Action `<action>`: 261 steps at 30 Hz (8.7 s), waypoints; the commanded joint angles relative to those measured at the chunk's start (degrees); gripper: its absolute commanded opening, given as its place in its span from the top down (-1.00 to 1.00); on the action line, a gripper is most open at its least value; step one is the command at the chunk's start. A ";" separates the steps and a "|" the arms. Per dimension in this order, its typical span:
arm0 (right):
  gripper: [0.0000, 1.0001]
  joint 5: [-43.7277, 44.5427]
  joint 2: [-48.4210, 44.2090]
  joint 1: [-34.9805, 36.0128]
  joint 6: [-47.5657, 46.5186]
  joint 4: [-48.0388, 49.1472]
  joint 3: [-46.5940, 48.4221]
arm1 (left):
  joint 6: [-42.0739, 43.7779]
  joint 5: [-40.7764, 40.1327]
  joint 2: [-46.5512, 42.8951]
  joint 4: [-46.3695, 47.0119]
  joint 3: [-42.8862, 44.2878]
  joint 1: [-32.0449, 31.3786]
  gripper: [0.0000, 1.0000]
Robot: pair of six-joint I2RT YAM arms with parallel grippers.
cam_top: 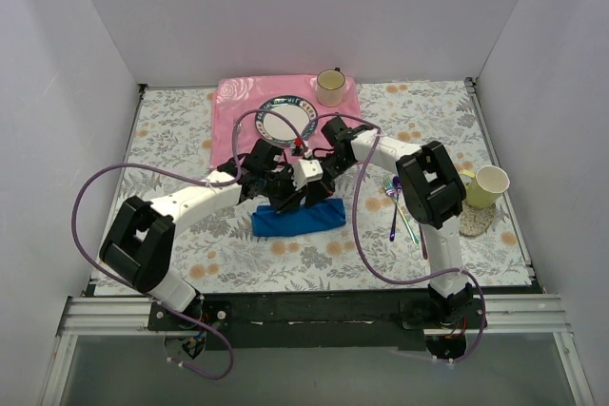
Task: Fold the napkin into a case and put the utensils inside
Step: Pass from the left arm to the right, then turn over the smaller rectangle-folded napkin at the center of the board, then rotate the smaller rectangle-folded napkin at the center of the board, then pick up the fork from the corner of the board, then pass from the right arm to the left
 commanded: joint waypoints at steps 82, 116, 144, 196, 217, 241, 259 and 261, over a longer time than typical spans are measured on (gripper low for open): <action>0.46 21.65 -28.15 9.24 2.17 7.03 -25.02 | -11.54 9.80 -1.74 -16.79 3.94 18.94 0.56; 0.12 18.13 -29.12 9.78 0.51 2.04 -24.86 | -11.90 2.83 8.20 -19.42 8.15 18.41 0.53; -0.04 15.95 -21.03 11.61 4.45 6.06 -28.98 | -10.31 -1.55 8.01 -15.47 3.58 16.83 0.52; -0.23 43.62 -54.61 -21.87 14.50 5.80 -40.14 | -43.37 11.71 -18.88 2.90 7.46 19.03 -0.96; 0.14 46.79 -39.22 -21.96 3.84 12.21 -40.58 | -37.12 22.89 -15.27 0.18 9.04 18.94 -0.96; 0.97 43.01 -41.06 -21.96 3.22 9.59 -37.80 | -35.63 19.99 -15.18 -0.88 9.38 18.94 -0.96; 0.97 21.04 -49.41 -19.24 36.34 16.24 -22.82 | -42.92 16.28 -10.96 14.57 12.30 19.03 -0.83; 0.97 21.39 -50.64 -16.43 40.47 20.82 -24.84 | -44.94 19.36 -10.70 21.60 9.67 19.03 -0.73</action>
